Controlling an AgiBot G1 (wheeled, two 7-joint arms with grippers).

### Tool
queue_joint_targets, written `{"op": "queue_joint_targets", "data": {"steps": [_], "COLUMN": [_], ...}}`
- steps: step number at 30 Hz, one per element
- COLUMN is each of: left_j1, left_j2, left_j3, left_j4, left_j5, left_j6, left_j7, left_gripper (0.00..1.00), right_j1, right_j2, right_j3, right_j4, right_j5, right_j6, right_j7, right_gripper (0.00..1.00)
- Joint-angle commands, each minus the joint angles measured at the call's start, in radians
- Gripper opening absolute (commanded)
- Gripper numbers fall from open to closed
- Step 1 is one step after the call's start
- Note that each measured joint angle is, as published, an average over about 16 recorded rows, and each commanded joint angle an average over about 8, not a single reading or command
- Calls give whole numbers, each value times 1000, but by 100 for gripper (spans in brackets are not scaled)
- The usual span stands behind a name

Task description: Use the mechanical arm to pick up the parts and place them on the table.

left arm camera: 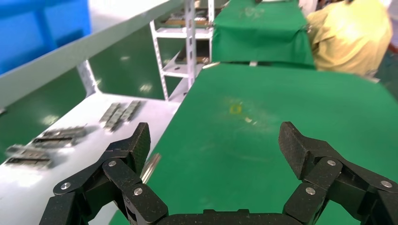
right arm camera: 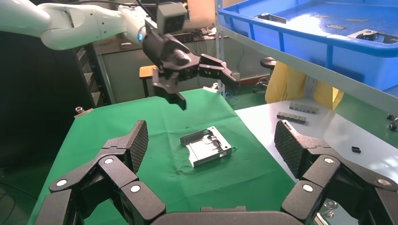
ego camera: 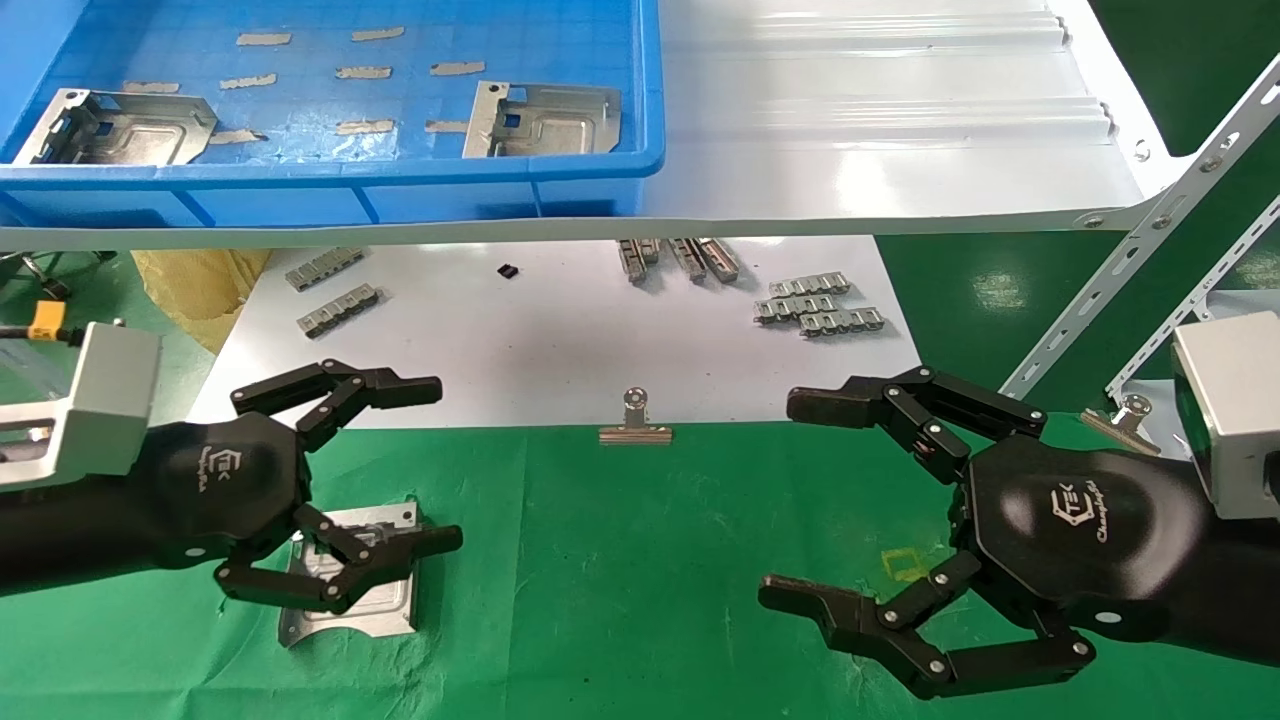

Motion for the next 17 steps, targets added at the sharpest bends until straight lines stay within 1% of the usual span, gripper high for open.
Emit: {"op": "queue_joint_targets", "data": {"steps": [1,14,17], "left_j1": [21,155,170], "left_j2": [-8,-58,-63], "left_j3": [-20,-149,-163], "left_j4": [-41,-311,-340], "left_j5": [-10,-73,-80], "left_j6": [-4,-27,-30], "left_j7": [-28,-211,-231], "left_gripper": [100,100,100], "right_j1": [0,0,0], "right_j2": [0,0,0], "right_j3": [0,0,0], "right_j4": [0,0,0], "right_j5": [0,0,0], "right_j6": [0,0,0], "right_j7": [0,0,0], "right_gripper": [100,100,100]}}
